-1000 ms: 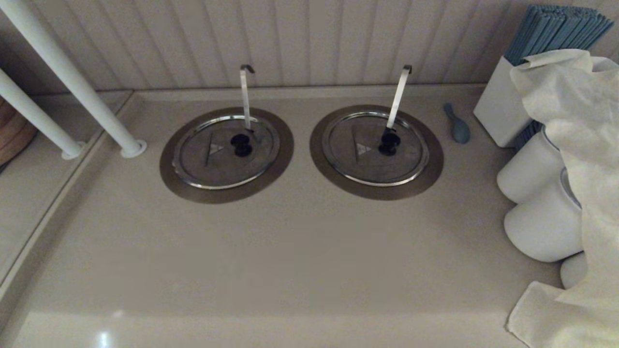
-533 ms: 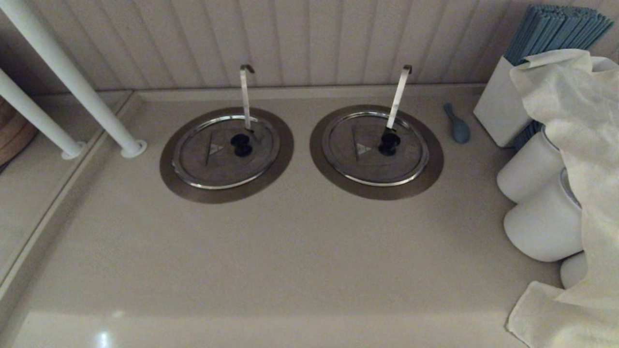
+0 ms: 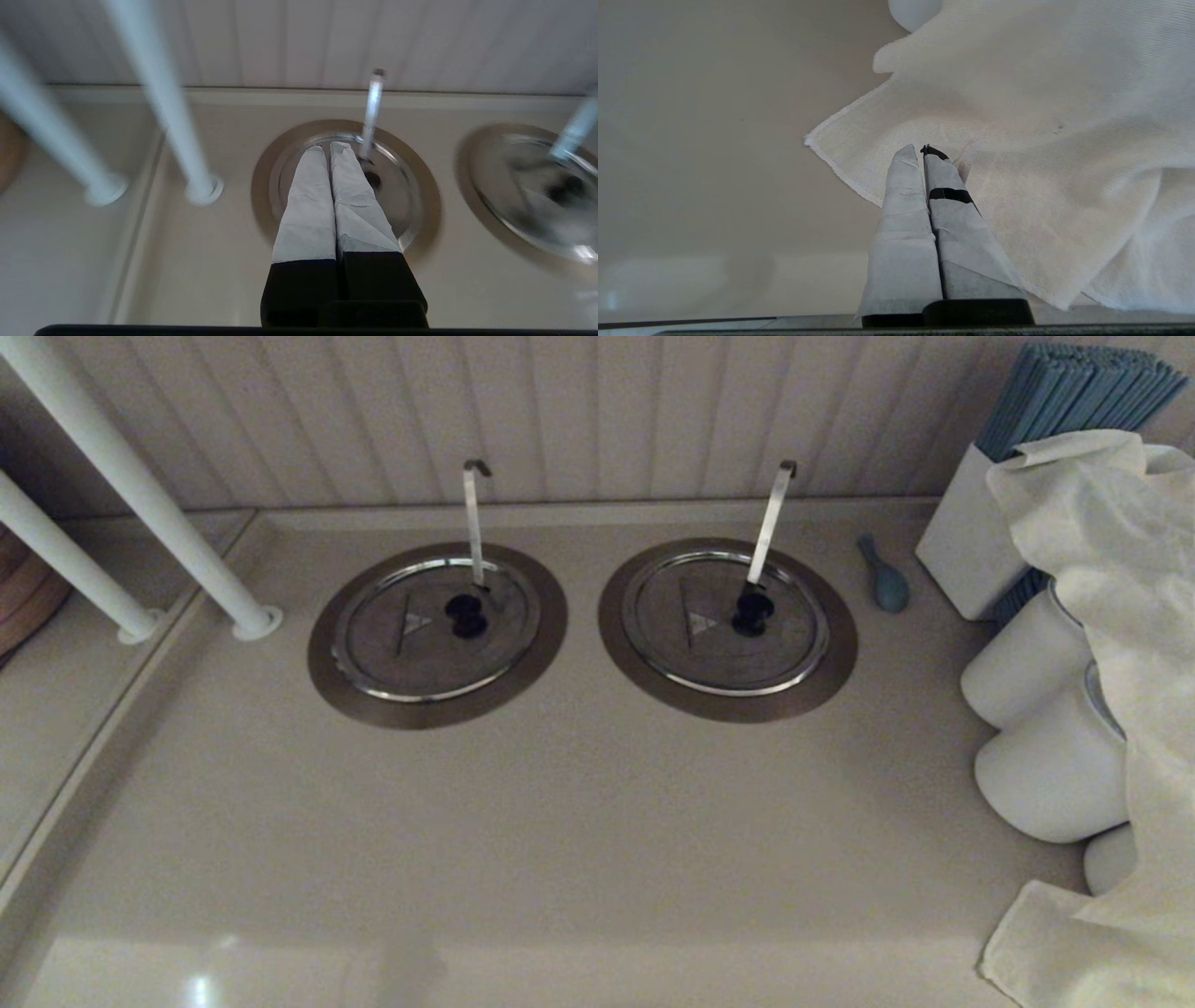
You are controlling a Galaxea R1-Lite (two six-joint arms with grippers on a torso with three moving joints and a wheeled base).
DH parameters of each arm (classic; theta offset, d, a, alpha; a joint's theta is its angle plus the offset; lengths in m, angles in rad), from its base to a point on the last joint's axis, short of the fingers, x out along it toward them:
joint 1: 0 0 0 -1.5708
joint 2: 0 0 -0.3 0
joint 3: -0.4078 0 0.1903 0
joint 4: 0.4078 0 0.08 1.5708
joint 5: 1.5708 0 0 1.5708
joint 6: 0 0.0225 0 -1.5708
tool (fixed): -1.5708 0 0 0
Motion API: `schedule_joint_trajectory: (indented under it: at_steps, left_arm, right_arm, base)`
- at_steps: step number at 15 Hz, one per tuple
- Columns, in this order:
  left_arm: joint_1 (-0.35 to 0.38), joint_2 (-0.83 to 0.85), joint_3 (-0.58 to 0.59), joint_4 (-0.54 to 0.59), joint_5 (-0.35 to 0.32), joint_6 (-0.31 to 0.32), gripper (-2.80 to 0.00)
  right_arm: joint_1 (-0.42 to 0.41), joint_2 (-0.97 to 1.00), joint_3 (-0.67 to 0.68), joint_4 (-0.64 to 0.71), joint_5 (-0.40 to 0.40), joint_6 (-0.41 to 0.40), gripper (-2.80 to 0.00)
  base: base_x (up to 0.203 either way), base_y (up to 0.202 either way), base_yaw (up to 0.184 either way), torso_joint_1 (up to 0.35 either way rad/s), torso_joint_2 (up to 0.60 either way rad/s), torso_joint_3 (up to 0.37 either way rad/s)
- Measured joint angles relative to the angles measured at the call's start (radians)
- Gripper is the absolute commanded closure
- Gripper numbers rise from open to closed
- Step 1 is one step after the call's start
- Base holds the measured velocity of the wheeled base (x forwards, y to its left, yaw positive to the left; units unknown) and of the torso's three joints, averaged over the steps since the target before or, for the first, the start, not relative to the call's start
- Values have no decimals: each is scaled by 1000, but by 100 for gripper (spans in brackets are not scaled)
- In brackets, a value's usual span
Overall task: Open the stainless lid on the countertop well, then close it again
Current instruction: Open the lid
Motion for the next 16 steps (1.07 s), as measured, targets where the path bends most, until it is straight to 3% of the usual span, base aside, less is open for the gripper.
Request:
schedule_joint_trajectory:
  at_steps: [3,6,10,11,16]
  left_arm:
    - [-97,295,-159,-51,102,-4,0]
    - [-172,490,-229,-123,95,-39,0]
    - [-207,643,-253,-139,98,-88,0]
    - [-209,661,-244,-140,104,-88,-280]
    - [-211,705,-189,-151,89,-140,-280]
  right_arm:
    - [0,0,0,0,0,0,0]
    - [0,0,0,0,0,0,0]
    - [0,0,0,1,0,0,0]
    - [0,0,0,0,0,0,0]
    - [0,0,0,0,0,0,0]
  base:
    - [0,0,0,0,0,0]
    - [0,0,0,0,0,0]
    - [0,0,0,0,0,0]
    - [0,0,0,0,0,0]
    - [0,0,0,0,0,0]
